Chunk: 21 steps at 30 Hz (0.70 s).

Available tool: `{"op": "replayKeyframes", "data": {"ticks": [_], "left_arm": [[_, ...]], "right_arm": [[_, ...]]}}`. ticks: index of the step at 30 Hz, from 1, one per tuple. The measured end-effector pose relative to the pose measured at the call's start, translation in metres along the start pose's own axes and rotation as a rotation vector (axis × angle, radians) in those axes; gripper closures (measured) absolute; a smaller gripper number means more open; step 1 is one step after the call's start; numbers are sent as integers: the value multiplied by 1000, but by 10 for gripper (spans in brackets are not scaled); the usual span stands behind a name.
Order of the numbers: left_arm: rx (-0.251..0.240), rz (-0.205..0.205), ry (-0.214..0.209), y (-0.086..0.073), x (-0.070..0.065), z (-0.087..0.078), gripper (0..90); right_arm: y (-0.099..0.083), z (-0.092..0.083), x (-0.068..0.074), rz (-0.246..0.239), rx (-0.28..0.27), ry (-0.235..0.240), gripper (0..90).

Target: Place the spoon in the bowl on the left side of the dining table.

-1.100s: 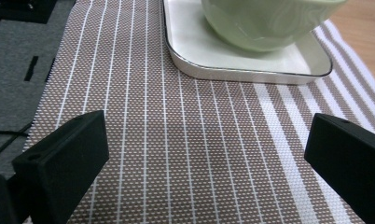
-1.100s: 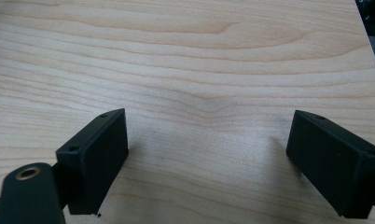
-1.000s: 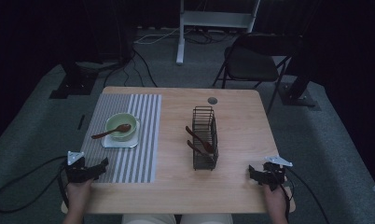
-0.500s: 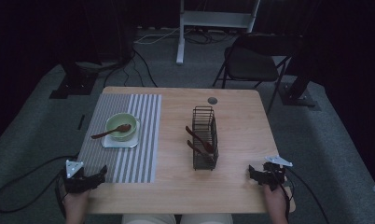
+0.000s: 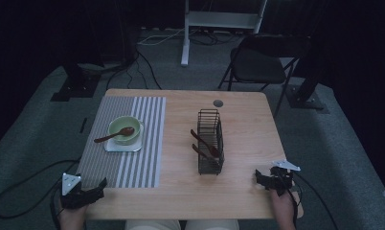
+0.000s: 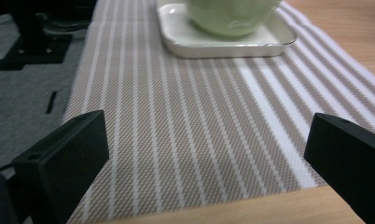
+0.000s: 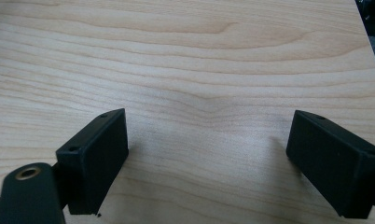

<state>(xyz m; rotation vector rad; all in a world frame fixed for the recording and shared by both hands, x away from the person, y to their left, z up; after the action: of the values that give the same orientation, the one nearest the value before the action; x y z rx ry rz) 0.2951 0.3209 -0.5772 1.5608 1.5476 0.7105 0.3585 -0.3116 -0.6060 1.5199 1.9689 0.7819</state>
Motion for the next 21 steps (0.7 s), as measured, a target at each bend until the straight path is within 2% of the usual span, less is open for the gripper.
{"op": "replayKeyframes", "data": {"ticks": [2,5,9,12,16,18,21], "left_arm": [[-3,-15,19,-3,4,-5,0],[-13,-32,19,-7,9,-12,0],[-27,-11,5,-14,15,-19,0],[-36,-14,-15,-18,18,-25,0],[-40,-29,16,-21,27,-31,0],[-45,-23,31,-23,31,-32,0],[-38,-31,41,-24,35,-31,0]], "right_arm": [[0,0,0,0,0,0,119],[0,0,0,0,0,0,120],[0,0,0,0,0,0,120],[0,0,0,0,0,0,120],[0,0,0,0,0,0,120],[0,0,0,0,0,0,120],[0,0,0,0,0,0,119]]}}
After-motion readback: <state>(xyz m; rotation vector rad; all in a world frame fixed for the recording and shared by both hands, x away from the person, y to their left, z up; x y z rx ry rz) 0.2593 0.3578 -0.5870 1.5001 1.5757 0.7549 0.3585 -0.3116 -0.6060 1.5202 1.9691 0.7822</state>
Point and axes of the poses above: each handheld gripper's, and its own axes: z roughly forward along the jaws, y roughly out of its top, x roughly to its left, the point moved 8 cm from there along z, roughly forward along the jaws, and after that the axes turned 6 degrees about -z, right-handed, at the moved point
